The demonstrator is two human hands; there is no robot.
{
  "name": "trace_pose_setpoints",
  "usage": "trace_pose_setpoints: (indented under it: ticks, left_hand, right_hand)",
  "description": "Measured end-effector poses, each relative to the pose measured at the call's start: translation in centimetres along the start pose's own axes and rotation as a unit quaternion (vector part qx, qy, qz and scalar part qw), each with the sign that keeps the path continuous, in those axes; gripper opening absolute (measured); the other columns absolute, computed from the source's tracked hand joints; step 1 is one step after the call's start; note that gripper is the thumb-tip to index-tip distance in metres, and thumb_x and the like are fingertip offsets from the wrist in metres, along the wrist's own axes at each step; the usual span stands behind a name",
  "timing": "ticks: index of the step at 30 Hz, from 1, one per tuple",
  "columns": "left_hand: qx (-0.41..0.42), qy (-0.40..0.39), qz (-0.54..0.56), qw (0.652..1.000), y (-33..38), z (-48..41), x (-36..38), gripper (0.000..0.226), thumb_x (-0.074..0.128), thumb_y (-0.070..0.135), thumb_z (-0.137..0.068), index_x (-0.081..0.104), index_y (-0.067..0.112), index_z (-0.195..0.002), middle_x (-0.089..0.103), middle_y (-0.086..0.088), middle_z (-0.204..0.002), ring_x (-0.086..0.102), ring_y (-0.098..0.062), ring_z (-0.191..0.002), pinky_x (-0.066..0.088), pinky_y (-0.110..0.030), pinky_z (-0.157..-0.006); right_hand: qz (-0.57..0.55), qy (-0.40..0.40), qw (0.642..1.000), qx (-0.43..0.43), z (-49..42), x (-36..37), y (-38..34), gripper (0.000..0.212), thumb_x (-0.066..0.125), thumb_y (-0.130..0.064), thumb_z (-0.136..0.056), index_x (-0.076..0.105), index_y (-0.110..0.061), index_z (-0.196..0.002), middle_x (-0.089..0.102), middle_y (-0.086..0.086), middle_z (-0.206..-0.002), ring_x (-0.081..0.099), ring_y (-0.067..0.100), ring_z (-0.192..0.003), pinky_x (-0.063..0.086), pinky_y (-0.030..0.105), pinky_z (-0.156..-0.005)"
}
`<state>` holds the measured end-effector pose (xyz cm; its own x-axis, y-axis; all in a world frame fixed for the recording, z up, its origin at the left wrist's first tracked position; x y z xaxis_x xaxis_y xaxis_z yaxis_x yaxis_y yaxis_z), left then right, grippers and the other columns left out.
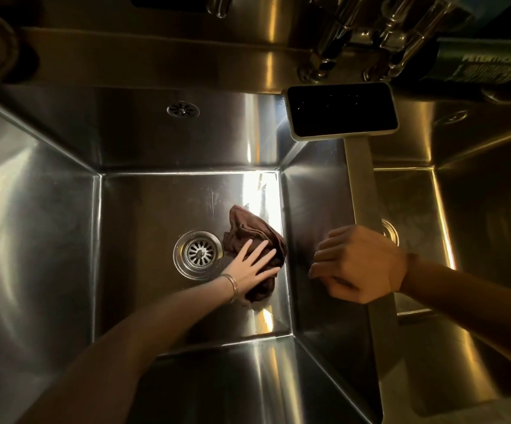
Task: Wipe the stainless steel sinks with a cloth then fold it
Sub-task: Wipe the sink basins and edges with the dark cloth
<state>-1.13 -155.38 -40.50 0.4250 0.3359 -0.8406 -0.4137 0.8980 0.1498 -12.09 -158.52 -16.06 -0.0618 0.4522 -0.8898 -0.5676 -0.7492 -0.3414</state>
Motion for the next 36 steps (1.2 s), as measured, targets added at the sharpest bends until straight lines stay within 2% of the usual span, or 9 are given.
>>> trace_pose_setpoints:
  ticks: [3, 6, 11, 13, 17, 21, 26, 31, 36]
  left_hand:
    - [-0.029, 0.035, 0.043, 0.998, 0.1, -1.1, -0.4, 0.062, 0.061, 0.032, -0.086, 0.034, 0.026, -0.141, 0.014, -0.017, -0.154, 0.005, -0.044, -0.140, 0.004, -0.062, -0.111]
    - [-0.056, 0.219, 0.145, 0.963, -0.8, -0.7, -2.6, 0.036, 0.081, 0.016, -0.061, 0.070, 0.019, -0.095, 0.065, -0.009, -0.117, 0.056, -0.037, -0.115, 0.040, -0.048, -0.099]
    - [-0.351, 0.333, 0.335, 0.808, -8.1, 1.7, -5.6, 0.046, 0.061, 0.002, -0.080, 0.056, 0.019, -0.123, 0.049, -0.004, -0.136, 0.041, -0.023, -0.129, 0.036, -0.040, -0.102]
    - [-0.347, 0.282, 0.256, 0.857, -8.4, 0.9, -5.8, 0.054, 0.055, 0.012, -0.088, 0.040, 0.024, -0.138, 0.037, -0.001, -0.147, 0.028, -0.023, -0.137, 0.023, -0.044, -0.111]
    - [-0.143, 0.103, 0.155, 0.972, -4.2, -1.4, -2.8, 0.061, 0.033, 0.050, -0.094, 0.005, 0.038, -0.147, -0.004, 0.006, -0.157, -0.010, -0.027, -0.144, -0.007, -0.059, -0.110]
    - [-0.080, 0.061, 0.088, 0.991, -7.4, -2.8, -1.9, 0.074, 0.048, 0.035, -0.092, -0.003, 0.042, -0.145, -0.009, 0.006, -0.157, -0.010, -0.028, -0.143, -0.001, -0.059, -0.113]
    - [-0.317, 0.116, 0.214, 0.917, -13.4, -2.6, -3.2, 0.056, 0.039, 0.036, -0.097, 0.011, 0.042, -0.145, 0.002, 0.010, -0.157, -0.005, -0.025, -0.144, 0.000, -0.054, -0.114]
    - [-0.054, 0.096, 0.129, 0.985, -4.6, -1.5, -0.8, 0.068, 0.056, 0.032, -0.085, 0.021, 0.043, -0.143, 0.013, 0.008, -0.156, 0.005, -0.030, -0.144, 0.010, -0.059, -0.112]
    - [0.251, -0.009, 0.013, 0.968, 3.5, 3.9, 5.2, 0.065, 0.057, 0.016, -0.084, 0.033, 0.035, -0.142, 0.022, 0.003, -0.154, 0.005, -0.030, -0.144, 0.006, -0.062, -0.111]
  right_hand:
    - [0.000, 0.000, 1.000, 0.001, 0.0, 0.0, 0.0, 0.023, 0.048, -0.034, -0.083, 0.067, -0.022, -0.078, 0.060, -0.007, -0.067, 0.056, 0.011, -0.062, 0.036, 0.020, -0.066]
    - [0.003, 0.004, 1.000, 0.006, 0.0, -0.1, 0.0, 0.023, 0.048, -0.033, -0.082, 0.067, -0.022, -0.076, 0.059, -0.008, -0.065, 0.054, 0.010, -0.061, 0.029, 0.018, -0.067]
    - [0.006, 0.005, 1.000, 0.006, 0.0, 0.0, 0.1, 0.024, 0.048, -0.035, -0.082, 0.067, -0.022, -0.075, 0.059, -0.008, -0.065, 0.053, 0.008, -0.060, 0.033, 0.019, -0.063]
    - [0.004, 0.003, 1.000, 0.006, 0.0, 0.2, 0.1, 0.025, 0.047, -0.035, -0.082, 0.067, -0.022, -0.075, 0.059, -0.008, -0.065, 0.053, 0.009, -0.060, 0.036, 0.021, -0.061]
    - [0.003, 0.002, 1.000, 0.010, 0.1, 0.1, 0.2, 0.025, 0.047, -0.035, -0.083, 0.067, -0.022, -0.074, 0.059, -0.007, -0.065, 0.052, 0.009, -0.060, 0.027, 0.016, -0.064]
    - [-0.002, 0.003, 1.000, 0.005, 0.1, 0.3, 0.2, 0.024, 0.048, -0.034, -0.082, 0.068, -0.022, -0.077, 0.059, -0.007, -0.066, 0.053, 0.009, -0.061, 0.031, 0.018, -0.063]
    - [0.006, 0.010, 1.000, -0.003, 0.2, 0.3, 0.1, 0.023, 0.049, -0.035, -0.080, 0.068, -0.022, -0.079, 0.059, -0.007, -0.066, 0.053, 0.011, -0.061, 0.027, 0.019, -0.063]
    - [0.011, 0.025, 1.000, -0.015, 0.0, -0.2, -0.2, 0.022, 0.049, -0.035, -0.080, 0.066, -0.022, -0.075, 0.058, -0.007, -0.063, 0.053, 0.010, -0.058, 0.032, 0.020, -0.061]
    - [0.015, 0.016, 1.000, -0.013, -0.1, 0.0, -0.1, 0.024, 0.048, -0.035, -0.082, 0.066, -0.020, -0.073, 0.059, -0.007, -0.064, 0.054, 0.011, -0.059, 0.029, 0.020, -0.062]
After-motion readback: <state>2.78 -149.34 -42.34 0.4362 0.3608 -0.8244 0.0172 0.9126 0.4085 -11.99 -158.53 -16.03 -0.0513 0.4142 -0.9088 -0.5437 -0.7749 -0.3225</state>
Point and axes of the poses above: each hand's wrist, its own z-axis away from the middle knuckle, its own x-axis out of the palm, y = z × x, the point moved 6 cm from there along -z, towards the middle knuckle
